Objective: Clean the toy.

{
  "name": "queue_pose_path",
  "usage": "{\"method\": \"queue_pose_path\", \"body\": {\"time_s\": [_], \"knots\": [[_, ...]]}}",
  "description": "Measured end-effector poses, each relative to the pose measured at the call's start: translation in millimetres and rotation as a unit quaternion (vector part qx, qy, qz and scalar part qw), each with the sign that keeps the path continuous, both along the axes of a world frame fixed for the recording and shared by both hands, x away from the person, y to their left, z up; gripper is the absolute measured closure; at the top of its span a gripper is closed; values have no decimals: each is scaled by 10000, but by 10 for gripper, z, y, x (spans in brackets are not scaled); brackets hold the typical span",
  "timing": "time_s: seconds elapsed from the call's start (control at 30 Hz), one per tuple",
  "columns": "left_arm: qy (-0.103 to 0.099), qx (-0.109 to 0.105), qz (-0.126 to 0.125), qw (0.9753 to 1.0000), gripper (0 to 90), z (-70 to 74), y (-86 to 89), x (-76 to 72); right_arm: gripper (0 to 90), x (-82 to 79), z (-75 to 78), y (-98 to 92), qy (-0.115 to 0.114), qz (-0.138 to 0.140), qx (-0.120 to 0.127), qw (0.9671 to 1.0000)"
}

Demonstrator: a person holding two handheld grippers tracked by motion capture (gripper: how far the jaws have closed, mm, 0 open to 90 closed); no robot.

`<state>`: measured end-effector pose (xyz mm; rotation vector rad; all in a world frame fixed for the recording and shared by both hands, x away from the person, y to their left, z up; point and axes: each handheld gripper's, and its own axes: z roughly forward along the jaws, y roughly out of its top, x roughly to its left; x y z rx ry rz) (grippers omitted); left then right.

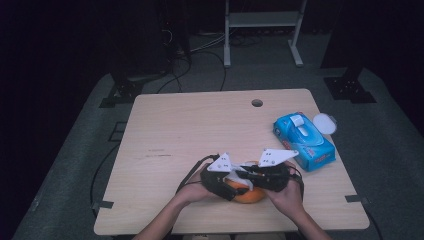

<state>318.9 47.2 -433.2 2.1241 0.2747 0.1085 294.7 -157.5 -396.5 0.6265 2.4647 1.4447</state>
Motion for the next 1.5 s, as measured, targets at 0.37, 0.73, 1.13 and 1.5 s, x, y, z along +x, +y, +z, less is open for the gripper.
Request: {"method": "queue_pose_path", "body": {"time_s": [0.37, 0.73, 1.13, 1.5], "knots": [[242, -149, 63, 9996, 275, -62, 149, 87, 802, 229, -96, -685, 297, -996, 363, 9939], [58, -111, -85, 9999, 259, -70, 96, 26, 801, 219, -107, -564, 363, -753, 557, 9949], [67, -116, -34, 9999, 260, -79, 139, 43, 801, 266, -168, -760, 524, -1097, 515, 9912], [227, -195, 70, 9995, 258, -94, 172, 72, 801, 112, -78, -519, 377, -598, 638, 9955]]}}
